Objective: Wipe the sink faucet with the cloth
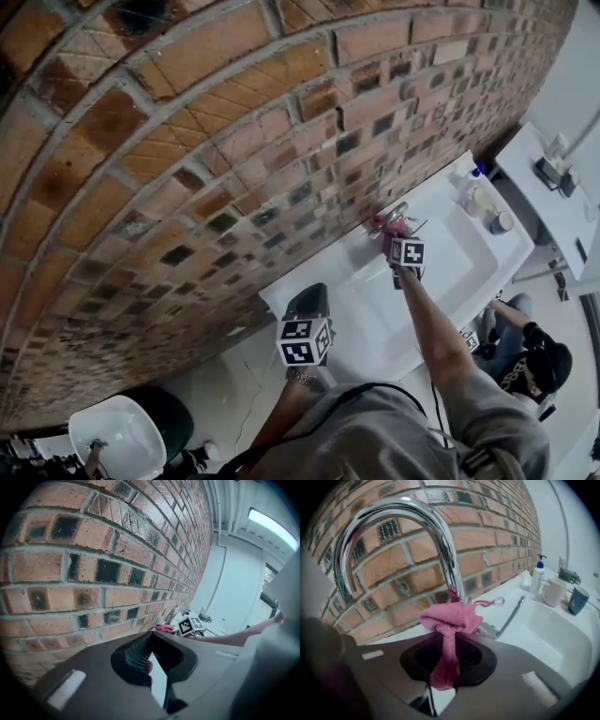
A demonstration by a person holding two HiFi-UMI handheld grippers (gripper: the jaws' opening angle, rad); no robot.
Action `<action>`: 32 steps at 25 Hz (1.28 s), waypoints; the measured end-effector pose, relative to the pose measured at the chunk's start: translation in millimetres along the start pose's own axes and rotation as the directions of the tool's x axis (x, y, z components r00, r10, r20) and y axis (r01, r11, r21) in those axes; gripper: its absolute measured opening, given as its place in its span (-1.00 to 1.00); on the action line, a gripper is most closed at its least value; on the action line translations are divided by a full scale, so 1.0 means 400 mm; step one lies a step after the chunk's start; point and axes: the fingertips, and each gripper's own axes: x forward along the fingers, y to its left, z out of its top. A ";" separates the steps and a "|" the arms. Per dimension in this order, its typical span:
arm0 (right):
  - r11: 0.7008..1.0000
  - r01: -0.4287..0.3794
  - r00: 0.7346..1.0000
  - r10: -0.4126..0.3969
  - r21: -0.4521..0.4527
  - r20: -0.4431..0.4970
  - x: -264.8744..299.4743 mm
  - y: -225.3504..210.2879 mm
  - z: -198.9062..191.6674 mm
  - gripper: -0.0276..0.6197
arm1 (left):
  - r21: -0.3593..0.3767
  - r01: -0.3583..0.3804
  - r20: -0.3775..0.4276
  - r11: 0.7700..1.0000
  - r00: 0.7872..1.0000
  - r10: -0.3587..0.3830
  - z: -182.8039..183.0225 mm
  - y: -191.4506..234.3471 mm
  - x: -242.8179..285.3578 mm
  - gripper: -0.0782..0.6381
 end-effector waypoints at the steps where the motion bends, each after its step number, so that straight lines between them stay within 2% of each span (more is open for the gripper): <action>1: 1.000 -0.016 1.000 0.016 0.006 0.003 -0.008 0.005 -0.008 -0.69 | 0.001 0.002 0.001 1.000 1.000 -0.002 0.002 -0.003 0.000 -0.73; 3: 0.998 -0.054 0.997 0.053 0.024 0.052 -0.054 0.030 0.006 -0.69 | 0.006 0.005 0.000 1.000 1.000 -0.005 0.003 -0.005 0.004 -0.73; 4: 0.996 -0.058 0.994 0.052 0.069 0.097 -0.096 0.036 0.027 -0.69 | 0.007 0.004 -0.003 1.000 1.000 -0.004 0.002 -0.003 0.006 -0.73; 6: 0.983 -0.041 0.978 0.003 0.177 0.210 -0.180 0.019 0.089 -0.69 | 0.008 -0.001 -0.007 1.000 1.000 0.001 0.001 0.003 0.012 -0.73; 9: 0.976 0.000 0.949 -0.069 0.217 0.308 -0.202 -0.039 0.178 -0.69 | 0.011 -0.002 -0.011 1.000 1.000 0.002 0.004 0.003 0.021 -0.73; 12: 0.981 0.012 0.958 -0.067 0.195 0.278 -0.132 -0.072 0.206 -0.69 | 0.014 0.002 -0.015 1.000 1.000 -0.002 -0.003 -0.007 0.020 -0.73; 15: 0.983 0.052 0.977 -0.086 0.174 0.195 -0.072 -0.112 0.173 -0.69 | 0.025 0.012 -0.023 1.000 1.000 -0.012 -0.008 -0.019 0.016 -0.73; 18: 0.988 0.064 0.979 -0.090 0.144 0.184 -0.060 -0.110 0.150 -0.70 | 0.027 0.005 -0.026 1.000 1.000 -0.004 -0.007 -0.013 0.021 -0.73; 21: 0.990 0.043 0.990 -0.060 0.135 0.124 -0.050 -0.099 0.070 -0.70 | 0.030 0.010 -0.026 1.000 1.000 -0.009 -0.002 -0.020 0.034 -0.73; 25: 0.994 -0.037 0.999 0.033 0.106 0.036 -0.080 -0.057 -0.029 -0.70 | 0.044 0.037 -0.023 0.998 0.999 -0.036 0.011 -0.049 0.049 -0.73; 27: 0.988 -0.061 0.993 0.045 0.141 0.113 -0.142 -0.071 -0.008 -0.70 | 0.050 0.046 -0.030 0.998 0.999 -0.044 0.007 -0.061 0.050 -0.73; 30: 0.967 0.024 0.961 -0.092 0.254 0.259 -0.227 -0.197 0.089 -0.70 | 0.057 0.049 -0.041 0.997 0.998 -0.047 -0.001 -0.062 0.056 -0.73; 32: 0.947 0.066 0.949 -0.157 0.315 0.273 -0.221 -0.262 0.130 -0.70 | 0.061 0.048 -0.053 0.997 0.998 -0.044 -0.008 -0.061 0.057 -0.73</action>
